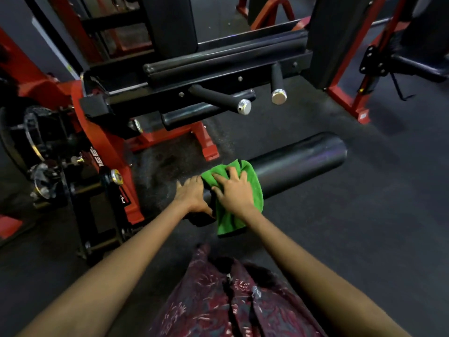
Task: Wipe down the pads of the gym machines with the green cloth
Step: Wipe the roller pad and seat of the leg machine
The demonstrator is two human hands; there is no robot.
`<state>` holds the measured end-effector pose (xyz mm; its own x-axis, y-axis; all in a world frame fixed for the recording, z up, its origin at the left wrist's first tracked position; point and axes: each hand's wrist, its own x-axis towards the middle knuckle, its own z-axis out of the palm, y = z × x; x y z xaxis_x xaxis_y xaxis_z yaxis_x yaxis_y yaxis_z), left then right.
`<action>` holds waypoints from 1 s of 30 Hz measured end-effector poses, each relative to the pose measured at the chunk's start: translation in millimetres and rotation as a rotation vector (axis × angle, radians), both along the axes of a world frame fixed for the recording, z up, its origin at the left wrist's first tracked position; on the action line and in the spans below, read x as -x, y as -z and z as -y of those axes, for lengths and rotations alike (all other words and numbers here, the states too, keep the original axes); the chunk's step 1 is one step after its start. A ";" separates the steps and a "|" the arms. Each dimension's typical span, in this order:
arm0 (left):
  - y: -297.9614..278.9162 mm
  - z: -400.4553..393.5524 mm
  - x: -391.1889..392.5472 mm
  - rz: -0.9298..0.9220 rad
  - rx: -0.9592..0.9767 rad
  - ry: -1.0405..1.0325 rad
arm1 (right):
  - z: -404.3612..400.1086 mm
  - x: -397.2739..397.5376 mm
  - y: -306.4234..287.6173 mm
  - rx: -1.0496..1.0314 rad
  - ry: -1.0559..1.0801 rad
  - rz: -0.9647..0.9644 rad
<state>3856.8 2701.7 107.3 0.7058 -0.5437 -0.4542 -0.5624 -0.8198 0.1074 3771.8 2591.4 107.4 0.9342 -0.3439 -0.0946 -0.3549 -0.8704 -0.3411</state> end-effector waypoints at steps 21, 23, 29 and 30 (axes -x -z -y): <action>-1.9 63.0 -32.4 -0.360 0.014 -0.006 | 49.5 1.9 0.0 0.014 0.118 -0.050; -2.3 58.3 -29.6 -0.359 0.030 -0.037 | 76.2 5.0 5.3 0.030 0.134 -0.041; -2.4 59.6 -14.4 -0.248 -0.022 -0.010 | 182.7 1.0 7.3 0.042 0.357 -0.061; -2.5 58.8 -8.0 -0.199 -0.024 -0.003 | 189.4 0.9 7.7 0.018 0.393 -0.054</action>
<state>3864.8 2642.9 109.9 0.6023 -0.5288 -0.5980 -0.5297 -0.8252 0.1963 3770.8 2402.0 99.7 0.7248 -0.6765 -0.1307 -0.6794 -0.6703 -0.2984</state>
